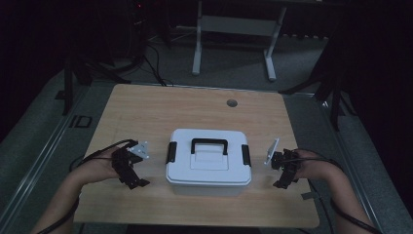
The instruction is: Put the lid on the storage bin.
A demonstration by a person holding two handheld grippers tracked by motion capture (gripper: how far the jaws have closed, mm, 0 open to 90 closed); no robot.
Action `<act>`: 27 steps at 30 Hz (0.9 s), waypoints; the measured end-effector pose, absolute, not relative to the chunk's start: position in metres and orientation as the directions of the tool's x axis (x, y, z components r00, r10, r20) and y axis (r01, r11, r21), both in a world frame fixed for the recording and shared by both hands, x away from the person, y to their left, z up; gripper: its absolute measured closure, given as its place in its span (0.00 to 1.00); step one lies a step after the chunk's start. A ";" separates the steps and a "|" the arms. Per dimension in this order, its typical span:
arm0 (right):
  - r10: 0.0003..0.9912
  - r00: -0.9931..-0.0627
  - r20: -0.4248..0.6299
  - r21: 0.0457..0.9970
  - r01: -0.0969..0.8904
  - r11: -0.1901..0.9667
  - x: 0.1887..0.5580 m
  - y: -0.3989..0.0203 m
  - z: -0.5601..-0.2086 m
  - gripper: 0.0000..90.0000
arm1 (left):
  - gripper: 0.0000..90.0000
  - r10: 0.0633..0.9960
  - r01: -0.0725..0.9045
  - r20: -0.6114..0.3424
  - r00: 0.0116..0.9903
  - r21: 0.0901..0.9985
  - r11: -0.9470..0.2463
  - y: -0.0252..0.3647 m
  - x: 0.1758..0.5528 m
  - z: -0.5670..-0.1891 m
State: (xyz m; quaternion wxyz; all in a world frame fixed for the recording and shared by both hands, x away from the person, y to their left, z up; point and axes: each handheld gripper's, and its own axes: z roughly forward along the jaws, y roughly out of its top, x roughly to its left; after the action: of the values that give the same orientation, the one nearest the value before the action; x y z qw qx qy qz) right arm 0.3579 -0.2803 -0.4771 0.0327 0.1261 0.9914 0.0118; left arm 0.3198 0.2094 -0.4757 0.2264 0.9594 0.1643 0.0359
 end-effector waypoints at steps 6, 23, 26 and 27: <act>0.252 -0.966 -0.063 0.035 0.250 0.967 0.358 -0.280 -0.478 0.17 | 0.02 0.348 0.311 -0.008 0.938 0.468 -0.827 0.214 0.319 -0.488; 0.258 -0.964 -0.059 0.031 0.257 0.966 0.358 -0.282 -0.485 0.17 | 0.02 0.400 0.360 -0.037 0.916 0.517 -0.777 0.232 0.313 -0.519; 0.264 -0.963 -0.056 0.035 0.262 0.964 0.358 -0.283 -0.486 0.17 | 0.02 0.414 0.372 -0.045 0.909 0.531 -0.761 0.234 0.311 -0.523; 0.267 -0.962 -0.056 0.034 0.266 0.963 0.358 -0.284 -0.486 0.17 | 0.02 0.420 0.380 -0.048 0.906 0.527 -0.760 0.235 0.311 -0.524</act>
State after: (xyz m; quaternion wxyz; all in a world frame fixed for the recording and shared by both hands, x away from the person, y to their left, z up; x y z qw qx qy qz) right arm 0.3585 -0.2836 -0.4861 0.0303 0.1346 0.9903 0.0130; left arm 0.3111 0.2350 -0.5239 0.2726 0.9375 0.2135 0.0364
